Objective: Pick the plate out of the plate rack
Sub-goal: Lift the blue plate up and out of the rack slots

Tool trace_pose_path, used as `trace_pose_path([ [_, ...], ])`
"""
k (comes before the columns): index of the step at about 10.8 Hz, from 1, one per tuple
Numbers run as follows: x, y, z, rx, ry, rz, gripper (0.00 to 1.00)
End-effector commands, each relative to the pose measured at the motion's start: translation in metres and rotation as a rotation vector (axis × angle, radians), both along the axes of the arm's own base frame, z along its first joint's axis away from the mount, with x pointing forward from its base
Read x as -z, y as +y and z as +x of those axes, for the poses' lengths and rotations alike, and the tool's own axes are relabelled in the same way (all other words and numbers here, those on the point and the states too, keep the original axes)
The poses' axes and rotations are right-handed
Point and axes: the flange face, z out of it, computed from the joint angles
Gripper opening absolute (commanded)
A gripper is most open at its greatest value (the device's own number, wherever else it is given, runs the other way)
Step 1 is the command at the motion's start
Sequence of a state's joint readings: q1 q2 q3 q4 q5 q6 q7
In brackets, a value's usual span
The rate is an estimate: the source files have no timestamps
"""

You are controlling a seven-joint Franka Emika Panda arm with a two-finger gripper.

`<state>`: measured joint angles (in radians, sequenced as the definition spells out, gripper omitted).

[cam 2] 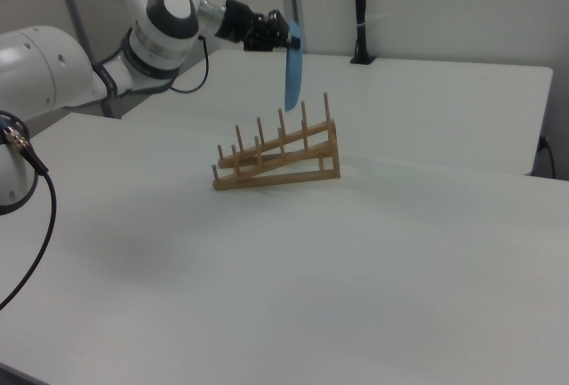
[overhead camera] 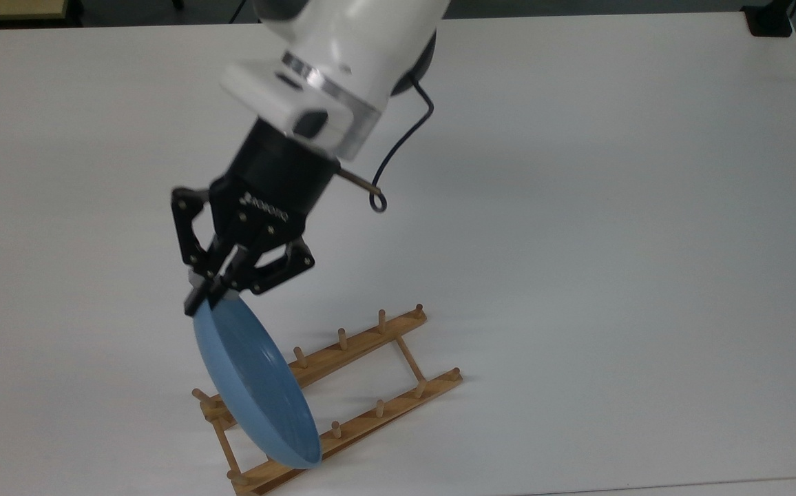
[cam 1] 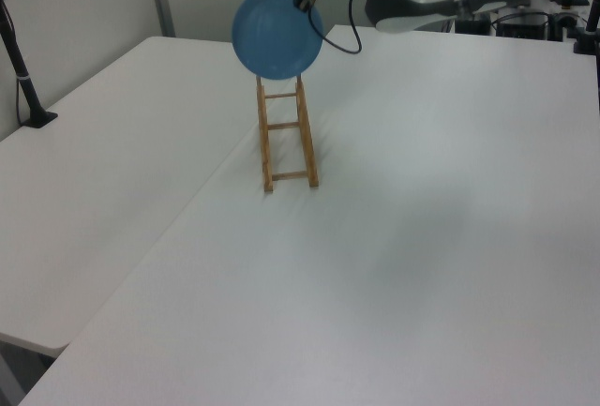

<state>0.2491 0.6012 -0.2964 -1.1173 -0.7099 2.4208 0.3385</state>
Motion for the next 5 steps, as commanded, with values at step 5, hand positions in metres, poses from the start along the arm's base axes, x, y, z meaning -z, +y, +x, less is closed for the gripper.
trace_pose_path([
  [5,-0.055,-0.033,-0.054,0.241,-0.177,0.686,0.00],
])
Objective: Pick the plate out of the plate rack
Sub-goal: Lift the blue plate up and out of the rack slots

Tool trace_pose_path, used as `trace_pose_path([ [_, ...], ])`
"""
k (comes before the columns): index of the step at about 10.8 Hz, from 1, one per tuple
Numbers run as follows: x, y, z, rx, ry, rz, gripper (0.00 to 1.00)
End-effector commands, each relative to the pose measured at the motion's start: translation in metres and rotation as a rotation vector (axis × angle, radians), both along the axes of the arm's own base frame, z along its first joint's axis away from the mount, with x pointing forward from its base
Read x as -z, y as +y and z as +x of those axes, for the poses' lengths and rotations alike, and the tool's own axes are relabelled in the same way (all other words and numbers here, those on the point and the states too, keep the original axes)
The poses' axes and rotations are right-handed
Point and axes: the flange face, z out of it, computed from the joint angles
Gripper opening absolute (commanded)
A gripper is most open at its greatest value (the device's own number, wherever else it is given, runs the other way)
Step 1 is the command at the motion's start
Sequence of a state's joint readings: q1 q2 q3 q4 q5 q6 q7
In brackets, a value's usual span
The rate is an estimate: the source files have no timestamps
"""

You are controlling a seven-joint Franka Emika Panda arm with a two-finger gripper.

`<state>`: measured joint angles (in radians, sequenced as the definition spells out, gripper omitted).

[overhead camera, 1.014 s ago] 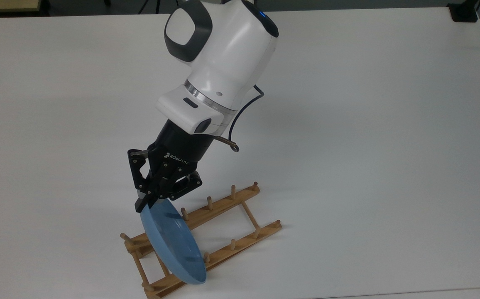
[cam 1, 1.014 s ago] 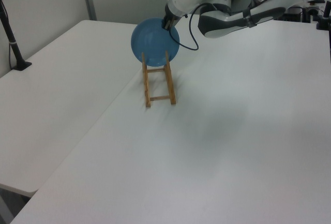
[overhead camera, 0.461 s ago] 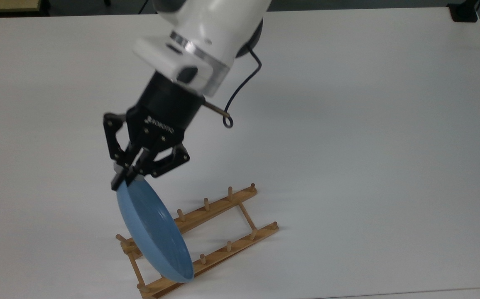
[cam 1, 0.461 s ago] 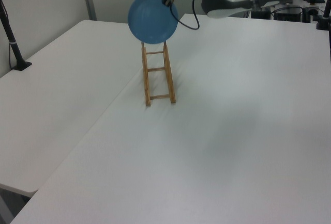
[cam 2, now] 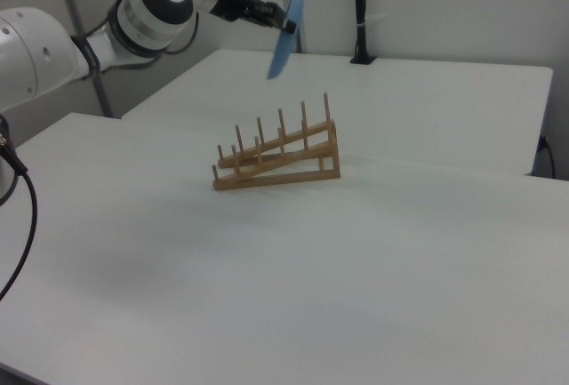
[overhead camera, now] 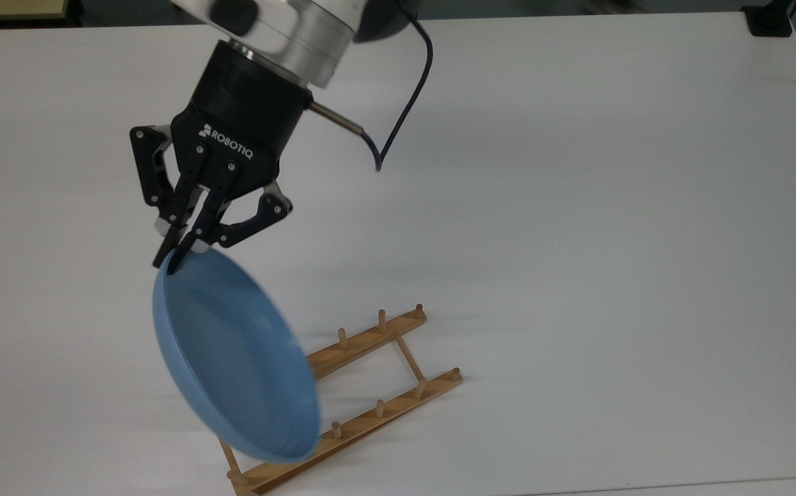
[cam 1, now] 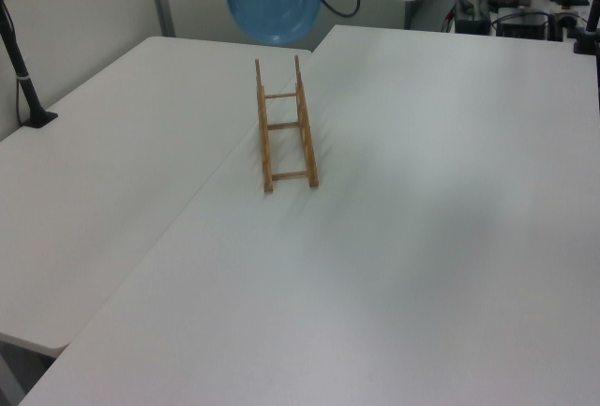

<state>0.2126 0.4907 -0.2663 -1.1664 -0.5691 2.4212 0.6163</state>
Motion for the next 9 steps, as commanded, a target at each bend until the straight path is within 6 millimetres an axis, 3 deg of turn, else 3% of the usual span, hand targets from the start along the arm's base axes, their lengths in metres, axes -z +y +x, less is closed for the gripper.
trace_pose_path([
  [1,0.004,-0.016,-0.038,0.056,0.014,0.449,0.00],
  [3,0.040,-0.022,-0.055,0.072,0.206,0.608,0.00],
  [5,0.090,-0.026,-0.074,-0.097,0.556,0.701,0.00],
  [9,0.152,-0.046,-0.113,-0.339,0.932,0.663,0.00],
])
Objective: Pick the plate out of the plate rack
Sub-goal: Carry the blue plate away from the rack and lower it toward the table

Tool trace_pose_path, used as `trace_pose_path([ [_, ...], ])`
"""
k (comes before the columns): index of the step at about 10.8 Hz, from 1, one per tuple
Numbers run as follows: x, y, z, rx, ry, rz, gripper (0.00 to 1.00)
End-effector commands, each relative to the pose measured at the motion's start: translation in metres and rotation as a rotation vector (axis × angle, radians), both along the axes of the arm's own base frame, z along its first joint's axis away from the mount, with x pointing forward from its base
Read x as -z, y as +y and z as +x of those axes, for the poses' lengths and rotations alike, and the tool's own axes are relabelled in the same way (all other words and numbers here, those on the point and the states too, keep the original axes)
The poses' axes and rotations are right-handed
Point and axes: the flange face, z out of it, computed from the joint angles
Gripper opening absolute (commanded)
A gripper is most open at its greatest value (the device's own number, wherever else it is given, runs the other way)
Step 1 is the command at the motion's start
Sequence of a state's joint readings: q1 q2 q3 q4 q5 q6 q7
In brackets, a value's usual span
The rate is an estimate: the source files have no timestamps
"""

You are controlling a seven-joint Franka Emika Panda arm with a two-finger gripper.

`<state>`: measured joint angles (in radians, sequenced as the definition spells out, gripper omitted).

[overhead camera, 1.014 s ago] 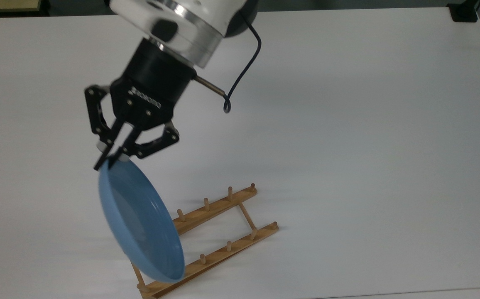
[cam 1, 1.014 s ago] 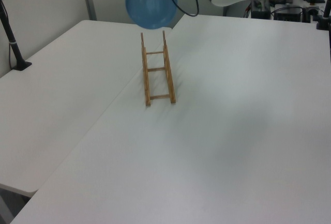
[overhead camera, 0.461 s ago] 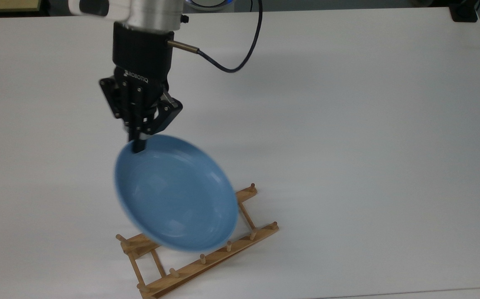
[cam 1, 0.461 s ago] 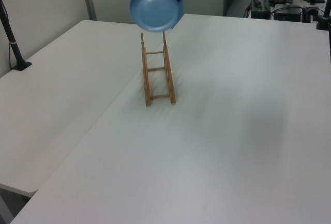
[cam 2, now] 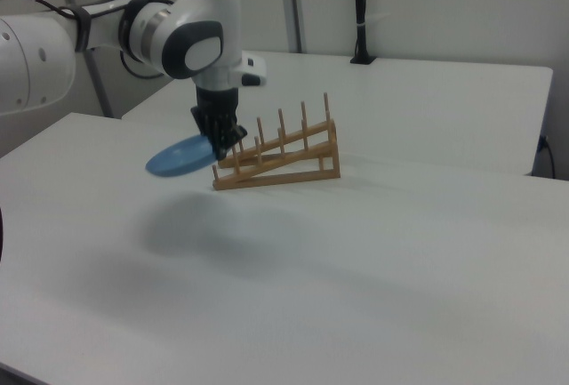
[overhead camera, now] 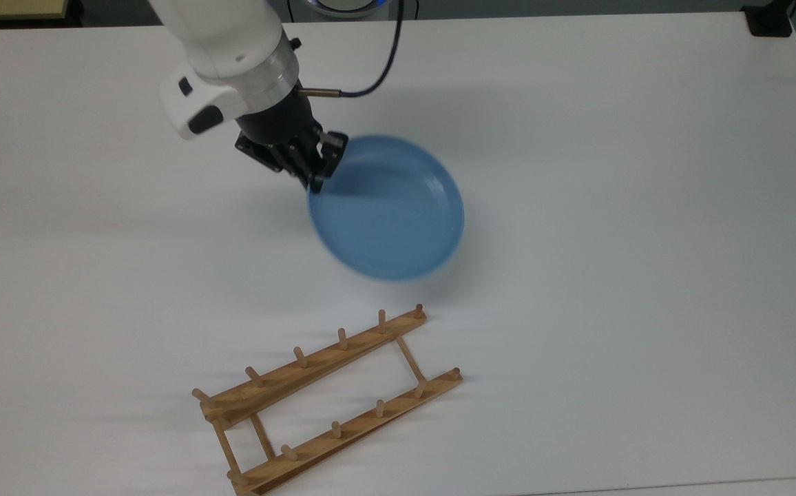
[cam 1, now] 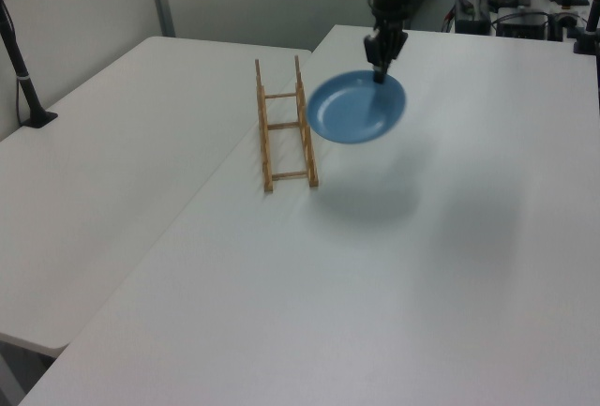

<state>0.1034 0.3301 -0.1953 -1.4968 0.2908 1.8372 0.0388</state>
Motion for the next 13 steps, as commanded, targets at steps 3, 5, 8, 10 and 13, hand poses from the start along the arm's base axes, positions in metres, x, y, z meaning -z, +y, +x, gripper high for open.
trace_pose_path([
  [3,0.087,-0.038,-0.035,-0.268,0.182,-0.044,0.00],
  [5,0.119,-0.054,-0.030,-0.251,0.169,-0.085,0.00],
  [8,0.153,-0.073,-0.035,-0.304,0.146,-0.118,0.05],
  [10,0.167,-0.089,-0.042,-0.324,0.189,-0.158,0.32],
  [13,0.166,-0.096,-0.046,-0.334,0.212,-0.185,0.91],
])
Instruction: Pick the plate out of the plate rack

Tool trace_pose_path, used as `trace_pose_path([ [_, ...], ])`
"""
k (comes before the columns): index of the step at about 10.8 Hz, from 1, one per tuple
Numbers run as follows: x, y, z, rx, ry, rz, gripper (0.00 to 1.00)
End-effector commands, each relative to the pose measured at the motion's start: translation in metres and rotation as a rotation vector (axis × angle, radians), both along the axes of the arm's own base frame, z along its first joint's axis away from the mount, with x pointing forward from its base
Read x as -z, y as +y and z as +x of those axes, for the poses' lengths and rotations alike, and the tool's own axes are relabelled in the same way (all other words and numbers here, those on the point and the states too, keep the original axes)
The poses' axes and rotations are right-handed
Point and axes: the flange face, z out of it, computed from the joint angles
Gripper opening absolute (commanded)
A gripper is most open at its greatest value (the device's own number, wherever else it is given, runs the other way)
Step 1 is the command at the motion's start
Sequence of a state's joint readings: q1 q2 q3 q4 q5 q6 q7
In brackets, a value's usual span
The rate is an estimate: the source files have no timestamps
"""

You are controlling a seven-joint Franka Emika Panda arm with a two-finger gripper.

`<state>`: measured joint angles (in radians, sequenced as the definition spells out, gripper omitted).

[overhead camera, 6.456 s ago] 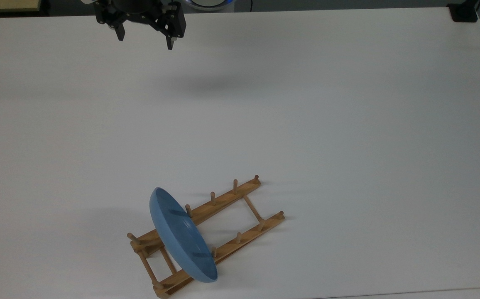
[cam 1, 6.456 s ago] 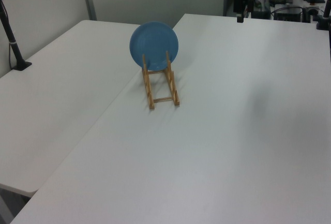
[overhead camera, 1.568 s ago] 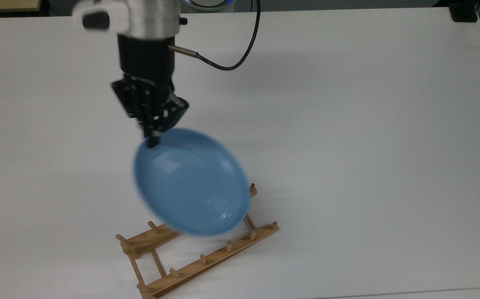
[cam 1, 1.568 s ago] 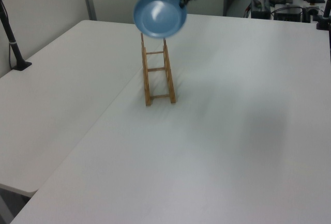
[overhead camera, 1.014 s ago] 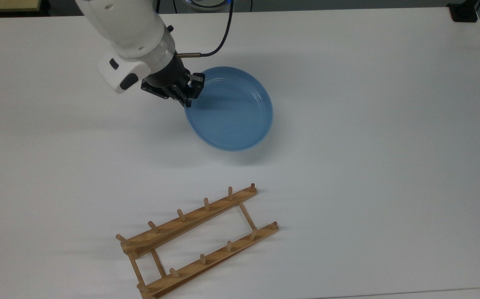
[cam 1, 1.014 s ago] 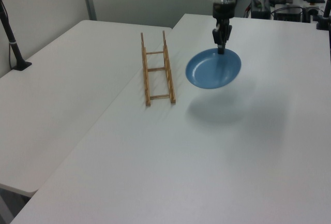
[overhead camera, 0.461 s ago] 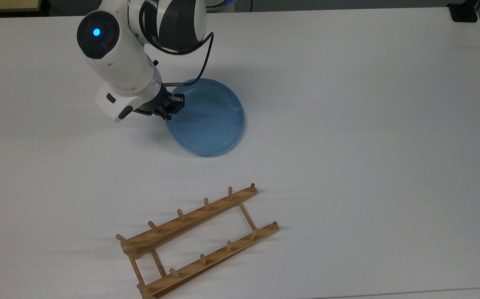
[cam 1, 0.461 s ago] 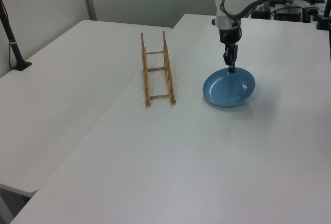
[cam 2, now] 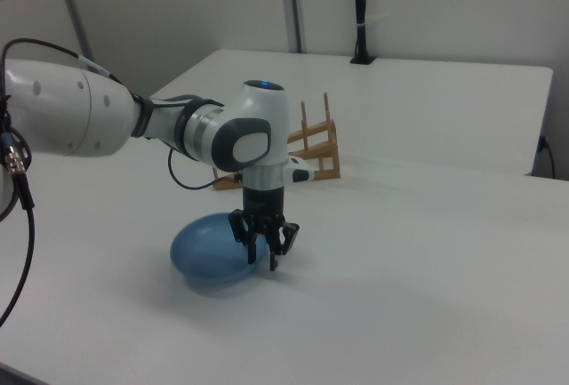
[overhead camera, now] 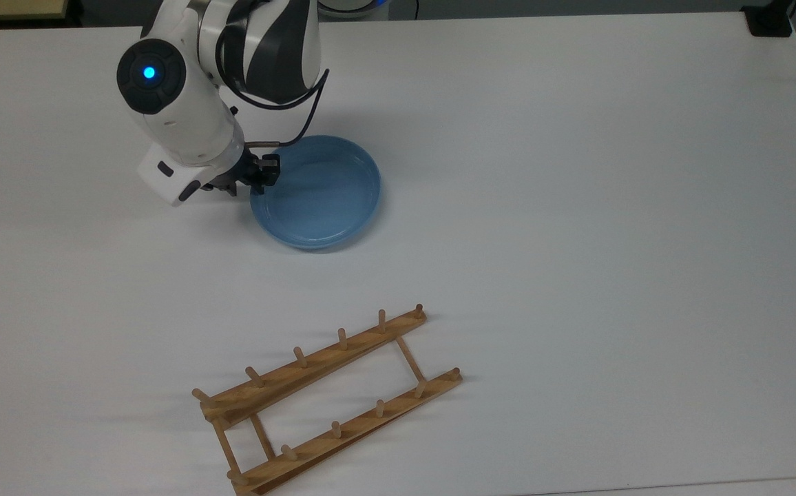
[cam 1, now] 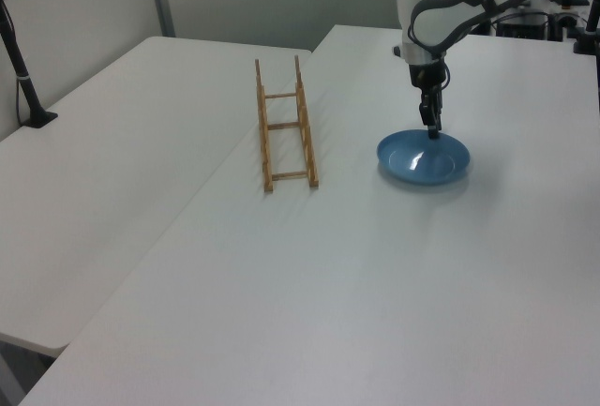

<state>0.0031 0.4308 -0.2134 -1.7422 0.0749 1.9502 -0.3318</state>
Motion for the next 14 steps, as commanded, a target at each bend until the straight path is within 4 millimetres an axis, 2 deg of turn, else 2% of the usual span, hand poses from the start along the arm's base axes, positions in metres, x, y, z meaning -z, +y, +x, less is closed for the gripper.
trace_pose_path([
  [1,-0.009,0.000,-0.005,-0.024,-0.015,-0.017,1.00],
  [2,-0.022,0.003,-0.003,-0.028,-0.031,-0.026,1.00],
  [4,-0.090,0.029,0.007,0.077,-0.141,-0.095,1.00],
  [5,-0.118,0.049,0.004,0.111,-0.171,-0.126,1.00],
  [7,-0.161,0.101,-0.013,0.085,-0.154,-0.190,1.00],
  [8,-0.178,0.111,-0.022,0.091,-0.142,-0.195,1.00],
  [11,-0.211,0.111,-0.035,0.127,-0.176,-0.161,1.00],
  [14,-0.217,0.097,-0.037,0.170,-0.185,-0.157,1.00],
])
